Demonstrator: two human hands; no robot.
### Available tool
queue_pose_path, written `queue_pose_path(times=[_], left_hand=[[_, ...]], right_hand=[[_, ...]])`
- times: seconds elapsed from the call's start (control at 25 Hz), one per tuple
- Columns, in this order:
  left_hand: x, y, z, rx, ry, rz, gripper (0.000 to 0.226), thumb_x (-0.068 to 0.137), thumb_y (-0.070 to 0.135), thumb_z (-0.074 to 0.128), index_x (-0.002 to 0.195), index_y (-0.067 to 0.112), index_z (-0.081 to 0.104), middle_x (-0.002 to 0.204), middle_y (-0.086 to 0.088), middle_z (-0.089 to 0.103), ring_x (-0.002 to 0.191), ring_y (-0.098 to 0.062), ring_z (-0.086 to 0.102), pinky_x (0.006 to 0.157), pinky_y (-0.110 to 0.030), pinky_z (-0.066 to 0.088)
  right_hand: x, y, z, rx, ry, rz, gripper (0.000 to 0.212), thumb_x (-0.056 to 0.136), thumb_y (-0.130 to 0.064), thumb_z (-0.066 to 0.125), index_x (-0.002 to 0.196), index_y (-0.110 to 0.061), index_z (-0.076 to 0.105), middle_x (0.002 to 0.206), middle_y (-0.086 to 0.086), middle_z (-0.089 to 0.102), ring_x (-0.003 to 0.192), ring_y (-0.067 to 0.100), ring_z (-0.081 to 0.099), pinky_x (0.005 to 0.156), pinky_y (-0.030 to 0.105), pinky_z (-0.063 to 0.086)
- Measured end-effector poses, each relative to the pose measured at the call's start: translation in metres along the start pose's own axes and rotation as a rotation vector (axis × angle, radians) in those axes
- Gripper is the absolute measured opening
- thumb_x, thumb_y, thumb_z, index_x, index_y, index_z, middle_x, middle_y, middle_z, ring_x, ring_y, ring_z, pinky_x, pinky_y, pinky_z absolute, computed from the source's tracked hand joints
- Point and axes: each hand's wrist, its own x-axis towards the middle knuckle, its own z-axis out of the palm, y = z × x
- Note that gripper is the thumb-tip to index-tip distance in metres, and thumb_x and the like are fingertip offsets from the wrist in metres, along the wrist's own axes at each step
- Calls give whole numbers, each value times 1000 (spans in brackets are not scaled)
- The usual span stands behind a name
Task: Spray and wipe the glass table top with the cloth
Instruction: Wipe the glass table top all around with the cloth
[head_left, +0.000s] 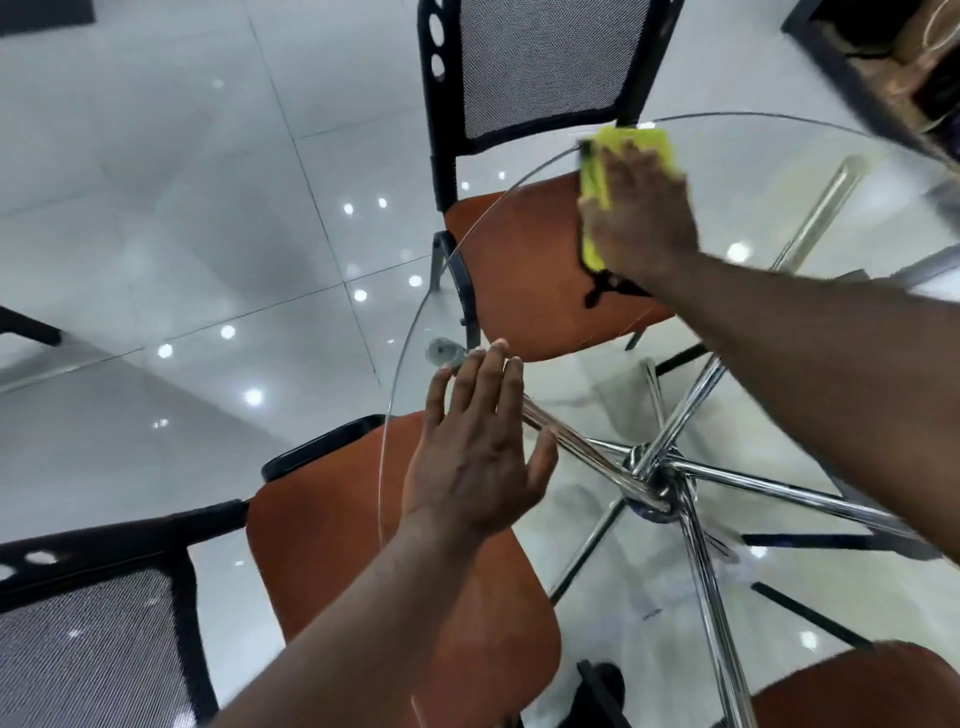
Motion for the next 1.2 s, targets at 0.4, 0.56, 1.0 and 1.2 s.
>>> queue_pose_path(times=[0.4,0.56,1.0,1.2], left_hand=[[-125,-27,-28,-96,-13,-110,63,103,47,46,153,8,45,165,-15,34,155,-31,26,127,-50,24],[-164,-42,-23,-85,9,-143,58,106,44,46,154,10,46,165,-13,36,155,-29,29,126,-49,26],[-147,11,-39,-118,-57,-33,59,107,50,40,149,10,47,158,-15,42,149,-33,36,124,-47,28],[-175,81,-28,-131,-257,107,65,106,59,34,154,16,42,165,-8,34,153,-30,30,125,-46,28]], right_hand=[[-174,22,8,-25,-75,-254,69,106,-54,34,170,-35,19,179,4,21,165,29,20,129,65,19],[-111,-59,11,11,-79,-61,70,109,-55,27,172,-27,16,181,6,10,167,29,10,132,58,5],[-342,4,23,75,62,-495,56,107,-50,50,162,-38,45,174,1,36,160,25,35,125,66,28],[-415,147,8,192,104,279,60,102,-48,42,160,-35,48,173,13,33,159,38,32,124,63,34]])
